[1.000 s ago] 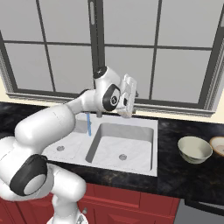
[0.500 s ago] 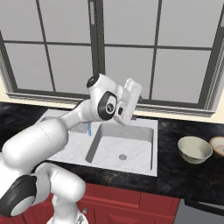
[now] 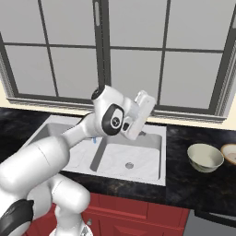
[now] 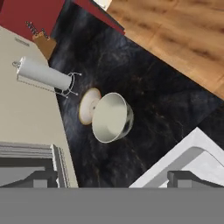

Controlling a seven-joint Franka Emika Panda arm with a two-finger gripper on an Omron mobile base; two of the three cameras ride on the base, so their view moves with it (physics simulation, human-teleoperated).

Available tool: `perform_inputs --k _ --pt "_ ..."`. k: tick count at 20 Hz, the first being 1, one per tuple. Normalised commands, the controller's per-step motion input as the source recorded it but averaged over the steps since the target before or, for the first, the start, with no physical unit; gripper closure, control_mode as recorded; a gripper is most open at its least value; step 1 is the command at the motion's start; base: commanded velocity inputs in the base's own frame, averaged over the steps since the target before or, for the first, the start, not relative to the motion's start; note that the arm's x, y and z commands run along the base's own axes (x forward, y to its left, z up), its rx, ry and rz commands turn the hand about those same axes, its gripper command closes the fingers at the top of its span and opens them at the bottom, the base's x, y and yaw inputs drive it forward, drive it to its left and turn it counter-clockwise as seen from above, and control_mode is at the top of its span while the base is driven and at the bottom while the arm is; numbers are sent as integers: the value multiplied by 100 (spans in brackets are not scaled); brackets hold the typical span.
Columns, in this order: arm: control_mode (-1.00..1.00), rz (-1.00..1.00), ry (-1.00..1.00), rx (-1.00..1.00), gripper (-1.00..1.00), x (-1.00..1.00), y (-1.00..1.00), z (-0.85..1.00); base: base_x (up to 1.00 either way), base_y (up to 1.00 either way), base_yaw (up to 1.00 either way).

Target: Rinse each bowl for a few seconds and place them down in the sink or on the counter.

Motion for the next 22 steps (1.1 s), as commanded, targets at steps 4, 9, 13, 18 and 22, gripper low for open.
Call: perform_inputs --k 4,9,13,18,22 --pt "-100 -5 2 16 -100 -1 -25 -4 0 0 0" --pt "-100 -2 0 12 -100 0 -29 -7 0 0 0" --pt "-100 -3 0 5 -100 0 -30 -17 0 0 0" --pt "-100 -4 0 3 -100 4 -25 -23 0 0 0" --pt "-100 -5 3 3 -100 6 -17 -29 0 0 0"
